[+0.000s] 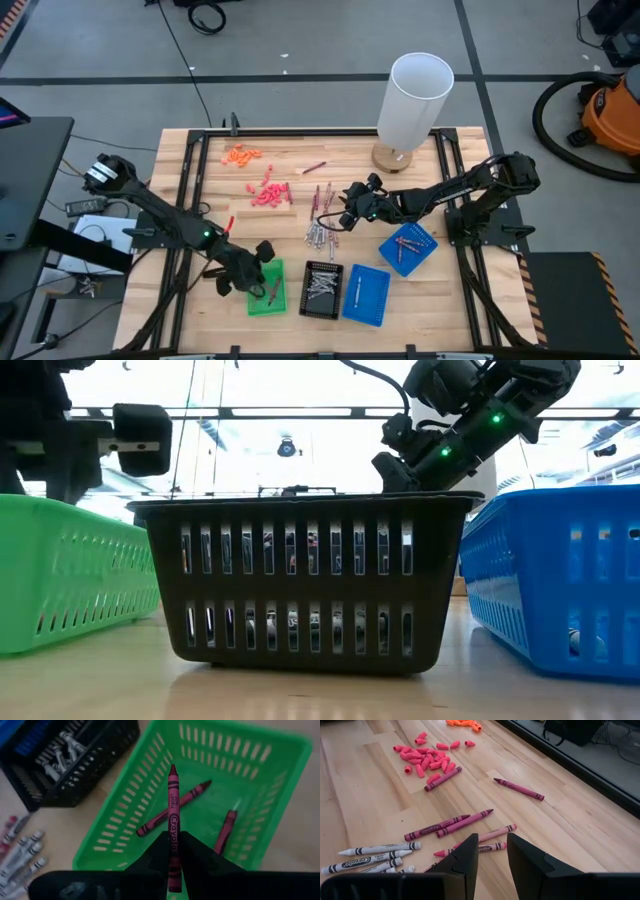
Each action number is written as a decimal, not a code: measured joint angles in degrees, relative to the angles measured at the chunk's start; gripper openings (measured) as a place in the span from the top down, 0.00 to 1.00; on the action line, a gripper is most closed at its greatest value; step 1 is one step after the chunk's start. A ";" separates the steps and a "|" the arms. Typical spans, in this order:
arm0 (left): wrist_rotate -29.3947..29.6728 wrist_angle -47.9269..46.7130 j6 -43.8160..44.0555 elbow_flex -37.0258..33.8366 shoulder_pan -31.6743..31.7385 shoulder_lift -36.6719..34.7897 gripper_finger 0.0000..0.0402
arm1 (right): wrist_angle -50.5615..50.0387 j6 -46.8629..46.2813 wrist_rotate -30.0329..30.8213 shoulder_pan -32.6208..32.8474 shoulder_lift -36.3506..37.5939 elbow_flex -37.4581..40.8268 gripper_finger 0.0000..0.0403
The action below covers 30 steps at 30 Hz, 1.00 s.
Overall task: Sort crayons
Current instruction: Put the red crayon into the green basket
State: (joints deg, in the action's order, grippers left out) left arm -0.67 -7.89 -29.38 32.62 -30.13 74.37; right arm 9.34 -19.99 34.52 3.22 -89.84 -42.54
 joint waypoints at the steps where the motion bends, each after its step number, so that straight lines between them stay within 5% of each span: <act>1: 0.46 -0.04 -2.03 0.00 0.00 0.50 0.90 | 0.00 0.00 0.00 0.00 0.00 0.00 0.73; 15: 2.49 0.23 -13.50 0.03 -0.11 6.08 0.89 | 0.00 0.04 -0.07 0.00 -0.02 0.02 0.73; 30: 7.42 4.51 -11.90 0.20 -0.48 5.74 0.64 | -0.02 0.12 -0.11 0.02 -0.02 0.02 0.73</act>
State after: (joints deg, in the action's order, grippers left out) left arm 6.75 -3.38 -41.28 32.82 -30.61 80.11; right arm 9.32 -19.87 34.41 3.25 -89.86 -42.52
